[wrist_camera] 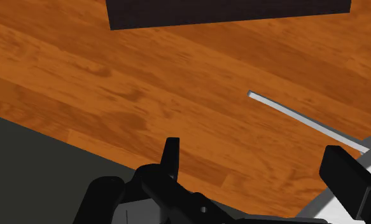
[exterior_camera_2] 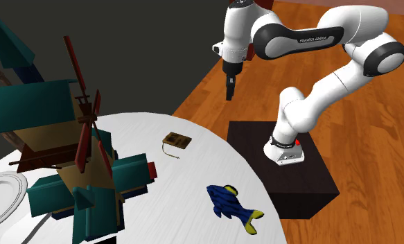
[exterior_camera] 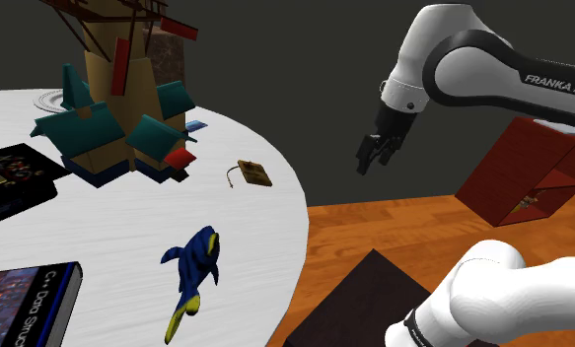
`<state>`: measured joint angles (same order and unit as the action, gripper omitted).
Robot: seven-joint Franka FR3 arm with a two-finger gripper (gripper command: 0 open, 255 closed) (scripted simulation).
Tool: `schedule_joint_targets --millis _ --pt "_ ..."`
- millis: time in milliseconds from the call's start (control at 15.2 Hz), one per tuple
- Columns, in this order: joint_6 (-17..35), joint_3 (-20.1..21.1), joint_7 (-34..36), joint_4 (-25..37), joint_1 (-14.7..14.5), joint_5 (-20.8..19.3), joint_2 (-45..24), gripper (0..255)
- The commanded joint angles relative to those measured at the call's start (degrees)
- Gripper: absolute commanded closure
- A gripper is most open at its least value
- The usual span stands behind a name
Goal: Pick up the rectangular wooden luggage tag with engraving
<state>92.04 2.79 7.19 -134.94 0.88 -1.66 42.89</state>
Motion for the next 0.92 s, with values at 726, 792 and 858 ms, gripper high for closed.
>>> schedule_joint_targets --millis 726,792,858 --pt "12.5 2.2 -0.9 10.4 -3.8 6.0 -20.1 0" --pt "13.3 2.4 -1.0 11.7 -4.1 6.5 -21.9 0" --pt "14.1 2.7 -1.2 13.1 -4.4 6.9 -23.8 0"
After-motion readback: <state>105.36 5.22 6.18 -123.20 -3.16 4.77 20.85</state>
